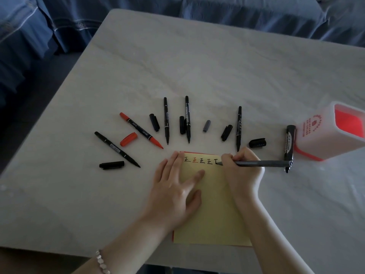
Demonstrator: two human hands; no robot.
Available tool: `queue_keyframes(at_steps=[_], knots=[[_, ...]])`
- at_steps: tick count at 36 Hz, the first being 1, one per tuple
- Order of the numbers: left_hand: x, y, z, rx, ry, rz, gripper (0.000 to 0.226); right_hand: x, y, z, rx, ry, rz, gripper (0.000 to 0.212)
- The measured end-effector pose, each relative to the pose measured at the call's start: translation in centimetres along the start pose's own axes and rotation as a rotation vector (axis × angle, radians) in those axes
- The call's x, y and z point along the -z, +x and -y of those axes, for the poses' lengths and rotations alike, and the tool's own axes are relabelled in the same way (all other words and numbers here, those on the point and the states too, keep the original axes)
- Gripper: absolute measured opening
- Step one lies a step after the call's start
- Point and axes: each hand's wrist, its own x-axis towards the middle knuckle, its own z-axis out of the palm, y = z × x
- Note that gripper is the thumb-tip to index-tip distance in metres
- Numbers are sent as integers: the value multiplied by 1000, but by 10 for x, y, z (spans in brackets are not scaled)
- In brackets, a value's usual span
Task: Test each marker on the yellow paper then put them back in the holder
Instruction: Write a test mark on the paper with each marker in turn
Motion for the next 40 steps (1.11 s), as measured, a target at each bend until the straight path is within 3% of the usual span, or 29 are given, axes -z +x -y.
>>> queue_keyframes(at_steps=[10, 30, 40], knots=[[-1, 1, 1, -1, -2, -1, 40, -2, 2, -3, 5, 41, -51, 40], [-5, 1, 2, -5, -26, -26, 41, -2, -1, 3, 3, -12, 24, 26], [-4, 1, 2, 4, -13, -11, 41, 0, 2, -2, -46, 55, -76, 33]])
